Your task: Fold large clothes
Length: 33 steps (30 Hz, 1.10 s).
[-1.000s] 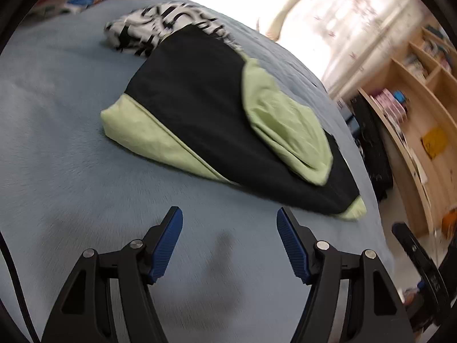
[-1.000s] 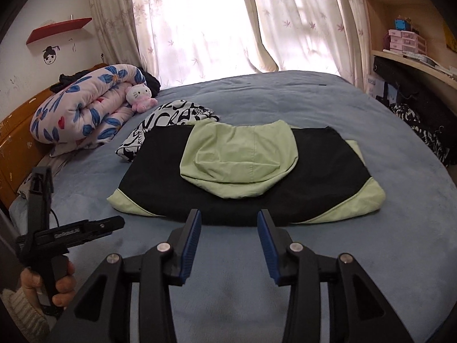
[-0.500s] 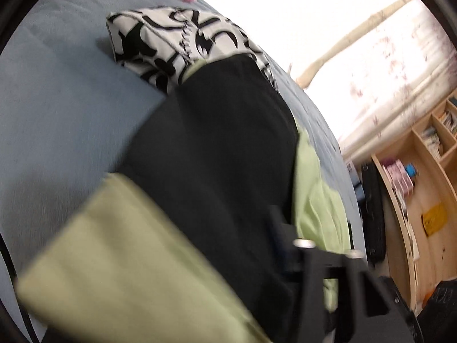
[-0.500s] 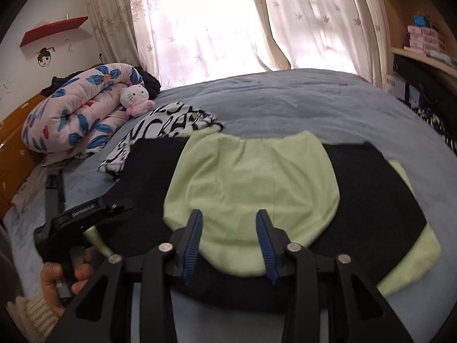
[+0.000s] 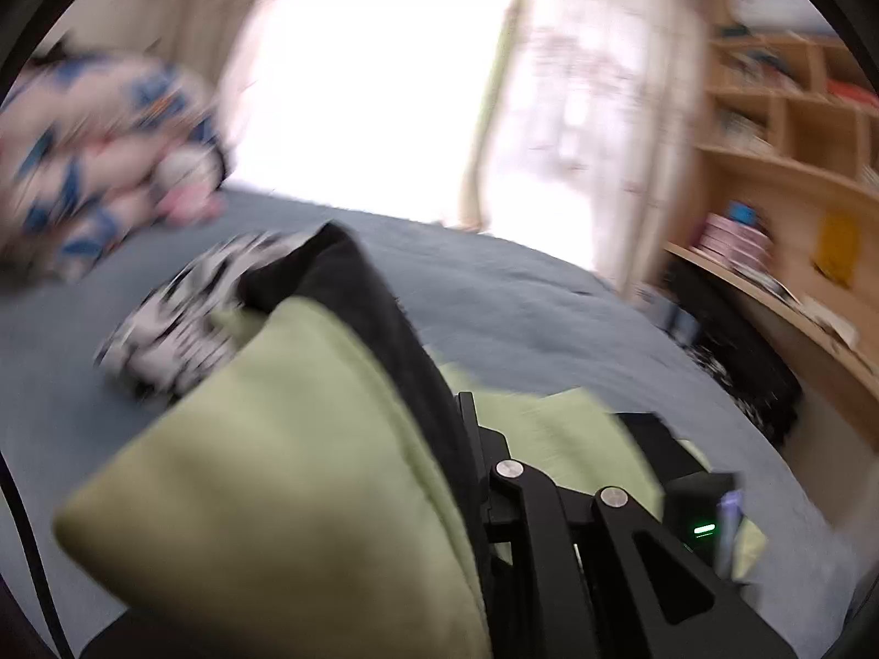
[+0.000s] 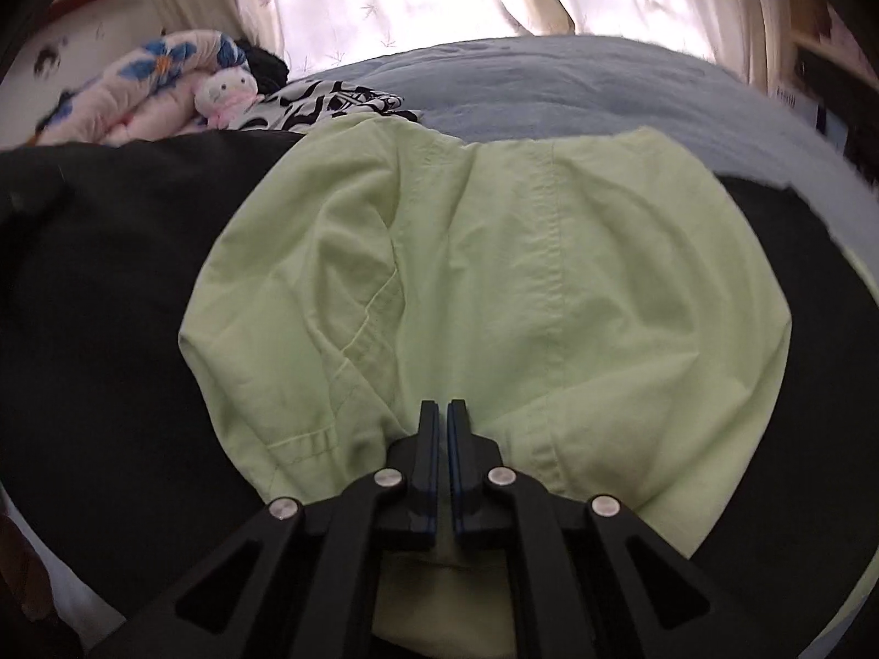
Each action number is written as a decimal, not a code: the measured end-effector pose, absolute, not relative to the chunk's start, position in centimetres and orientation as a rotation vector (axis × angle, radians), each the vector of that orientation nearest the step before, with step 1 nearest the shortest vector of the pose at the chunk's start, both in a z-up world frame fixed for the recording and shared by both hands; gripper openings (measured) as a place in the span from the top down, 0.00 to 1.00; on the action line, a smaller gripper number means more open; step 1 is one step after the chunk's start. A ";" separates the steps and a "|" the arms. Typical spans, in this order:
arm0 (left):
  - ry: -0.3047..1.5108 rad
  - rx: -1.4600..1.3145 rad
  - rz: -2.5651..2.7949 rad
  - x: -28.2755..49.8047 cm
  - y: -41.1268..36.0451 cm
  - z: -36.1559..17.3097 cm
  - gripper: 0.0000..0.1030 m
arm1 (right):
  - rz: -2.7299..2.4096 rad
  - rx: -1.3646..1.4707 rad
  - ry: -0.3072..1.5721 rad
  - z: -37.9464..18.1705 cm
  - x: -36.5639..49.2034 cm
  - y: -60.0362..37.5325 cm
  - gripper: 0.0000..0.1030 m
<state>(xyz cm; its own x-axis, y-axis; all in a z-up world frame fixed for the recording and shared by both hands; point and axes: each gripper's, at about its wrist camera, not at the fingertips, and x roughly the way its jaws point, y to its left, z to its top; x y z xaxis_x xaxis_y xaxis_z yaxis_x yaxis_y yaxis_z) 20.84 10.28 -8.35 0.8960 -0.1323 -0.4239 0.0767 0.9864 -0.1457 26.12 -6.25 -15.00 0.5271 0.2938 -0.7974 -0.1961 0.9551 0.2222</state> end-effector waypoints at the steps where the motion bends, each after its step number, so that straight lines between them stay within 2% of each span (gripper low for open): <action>1: 0.438 -0.097 -0.141 21.2 8.5 -7.5 0.96 | 0.314 0.168 0.989 -14.9 26.1 -7.2 0.97; 4: 0.426 -0.031 -0.238 22.2 3.2 -6.1 0.96 | 0.341 0.310 1.010 -13.8 24.7 -10.5 0.97; 8: 0.448 0.049 -0.370 23.6 -4.1 -6.0 0.96 | 0.228 0.367 0.902 -10.4 21.0 -16.7 0.97; 11: 0.519 0.149 -0.443 24.1 -10.1 -8.3 0.95 | 0.060 0.381 0.839 -8.6 18.5 -22.9 0.97; 14: 0.705 0.212 -0.517 25.3 -14.5 -13.8 0.90 | -0.092 0.398 0.824 -8.4 16.8 -28.0 0.96; 15: 0.791 0.229 -0.529 25.7 -15.6 -16.3 0.80 | -0.126 0.410 0.831 -8.8 16.3 -29.5 0.96; 17: 0.932 0.267 -0.517 26.2 -17.0 -20.2 0.69 | -0.143 0.449 0.846 -9.6 15.6 -31.4 0.96; 18: 0.957 0.293 -0.497 26.1 -17.4 -21.3 0.68 | -0.141 0.470 0.853 -9.9 15.4 -31.9 0.96; 20: 0.931 0.305 -0.494 25.5 -17.5 -21.4 0.66 | -0.132 0.497 0.868 -10.5 15.2 -32.3 0.96; 23: 0.911 0.229 -0.541 24.9 -16.6 -19.4 0.40 | -0.097 0.530 0.872 -10.6 15.0 -32.3 0.96; 25: 0.881 0.166 -0.563 24.2 -15.2 -17.6 0.34 | -0.068 0.555 0.869 -10.3 15.4 -32.5 0.91; 27: 0.846 0.084 -0.580 23.2 -13.2 -15.4 0.28 | -0.042 0.595 0.854 -9.9 15.5 -32.5 0.69; 29: 0.809 0.021 -0.554 23.0 -11.1 -13.7 0.21 | -0.021 0.630 0.838 -9.4 15.1 -32.5 0.57; 33: 0.770 -0.046 -0.386 23.1 -5.4 -13.1 0.19 | 0.059 0.659 0.838 -8.8 15.2 -31.7 0.49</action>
<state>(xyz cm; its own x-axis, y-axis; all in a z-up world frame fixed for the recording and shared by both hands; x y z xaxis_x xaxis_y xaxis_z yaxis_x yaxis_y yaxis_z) 23.13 -5.37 -13.05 0.6517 -0.3560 -0.6697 0.3230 0.9292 -0.1795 15.17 -31.74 -8.78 0.6795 0.2996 -0.6697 0.2023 0.8009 0.5635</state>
